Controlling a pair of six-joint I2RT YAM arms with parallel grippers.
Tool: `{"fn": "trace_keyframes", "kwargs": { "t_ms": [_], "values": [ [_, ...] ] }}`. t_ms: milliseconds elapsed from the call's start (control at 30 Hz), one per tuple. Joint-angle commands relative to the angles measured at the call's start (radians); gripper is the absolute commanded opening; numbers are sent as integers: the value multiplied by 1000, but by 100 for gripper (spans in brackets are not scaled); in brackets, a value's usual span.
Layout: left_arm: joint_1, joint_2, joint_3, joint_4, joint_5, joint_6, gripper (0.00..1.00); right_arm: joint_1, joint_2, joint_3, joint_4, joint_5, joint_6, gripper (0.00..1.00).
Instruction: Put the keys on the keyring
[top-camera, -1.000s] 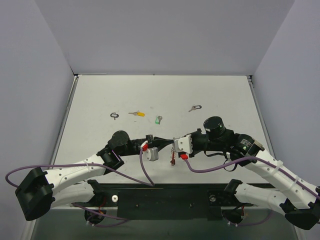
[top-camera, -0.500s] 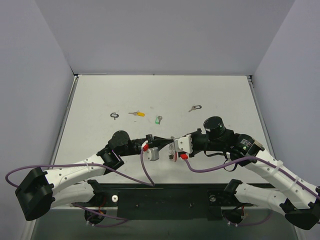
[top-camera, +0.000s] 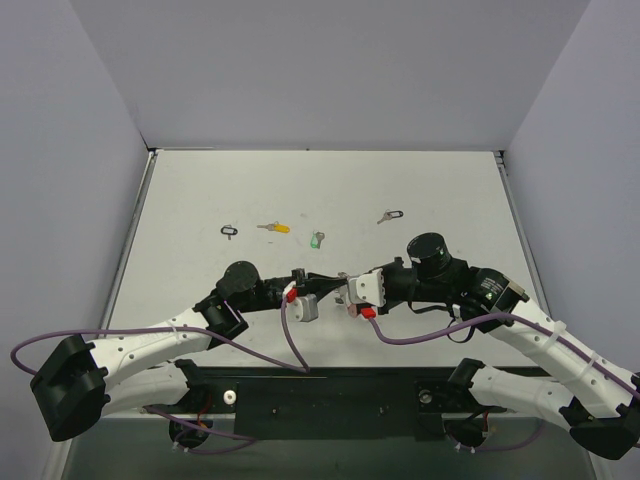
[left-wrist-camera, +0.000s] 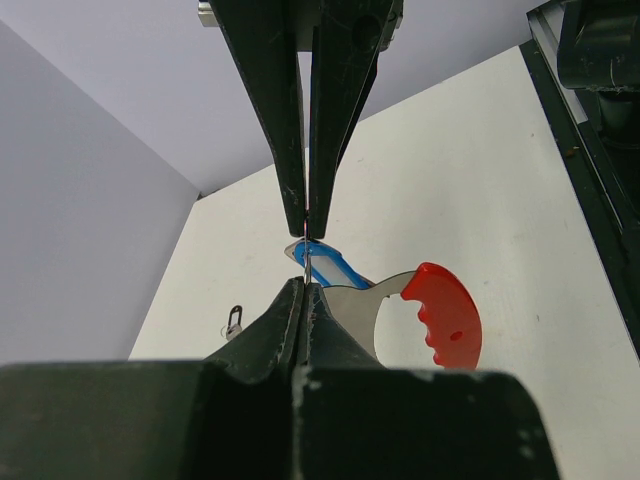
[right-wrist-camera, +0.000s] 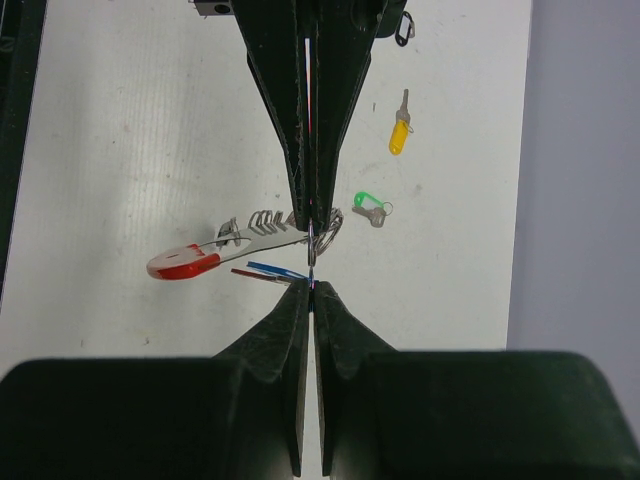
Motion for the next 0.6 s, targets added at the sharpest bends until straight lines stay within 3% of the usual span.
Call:
{"fn": "trace_keyframes", "kwargs": {
  "t_ms": [0,567],
  "values": [
    [-5,-18,0,53,5,-7,0,4,3,-12,39,-16,18,0],
    [-7,-18,0,64,33,-19,0,5,15,-17,68,-25,37,0]
  ]
}}
